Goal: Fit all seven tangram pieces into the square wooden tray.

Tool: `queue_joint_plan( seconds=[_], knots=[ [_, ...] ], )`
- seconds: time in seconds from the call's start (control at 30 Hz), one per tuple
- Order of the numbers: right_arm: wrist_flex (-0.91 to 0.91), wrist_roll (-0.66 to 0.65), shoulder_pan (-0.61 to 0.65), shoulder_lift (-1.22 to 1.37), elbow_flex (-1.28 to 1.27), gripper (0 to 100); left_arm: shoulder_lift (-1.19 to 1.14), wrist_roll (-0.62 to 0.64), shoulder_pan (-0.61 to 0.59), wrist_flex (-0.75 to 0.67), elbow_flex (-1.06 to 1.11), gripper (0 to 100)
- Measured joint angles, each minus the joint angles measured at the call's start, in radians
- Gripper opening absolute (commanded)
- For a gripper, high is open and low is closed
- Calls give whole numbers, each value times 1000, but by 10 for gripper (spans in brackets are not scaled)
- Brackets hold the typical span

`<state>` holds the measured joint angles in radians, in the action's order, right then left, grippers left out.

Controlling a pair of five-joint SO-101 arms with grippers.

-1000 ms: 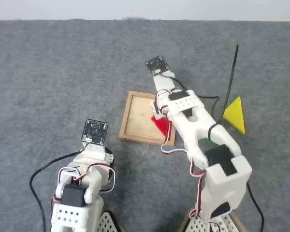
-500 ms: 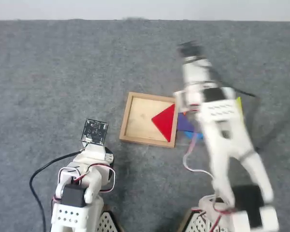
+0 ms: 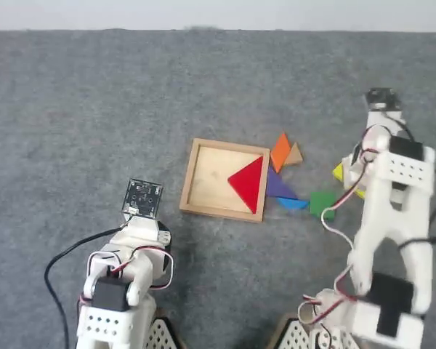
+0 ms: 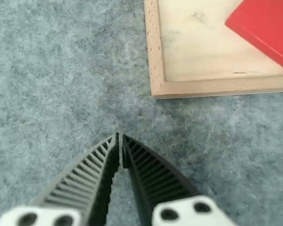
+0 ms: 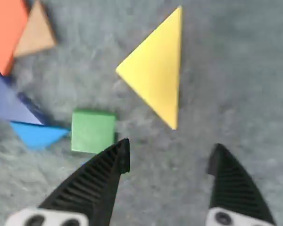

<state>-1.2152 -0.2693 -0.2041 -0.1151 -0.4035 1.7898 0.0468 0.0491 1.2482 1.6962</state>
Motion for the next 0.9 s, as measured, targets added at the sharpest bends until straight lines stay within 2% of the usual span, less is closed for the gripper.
queue_joint_plan(
  seconds=[0.23,0.5,0.9],
  knots=[
    [3,-14,74,250,138,364,0,0,0,0,0,12],
    [9,-14,77,477,338,364,0,0,0,0,0,12],
    [87,3,104,586,384,363,0,0,0,0,0,12]
  ],
)
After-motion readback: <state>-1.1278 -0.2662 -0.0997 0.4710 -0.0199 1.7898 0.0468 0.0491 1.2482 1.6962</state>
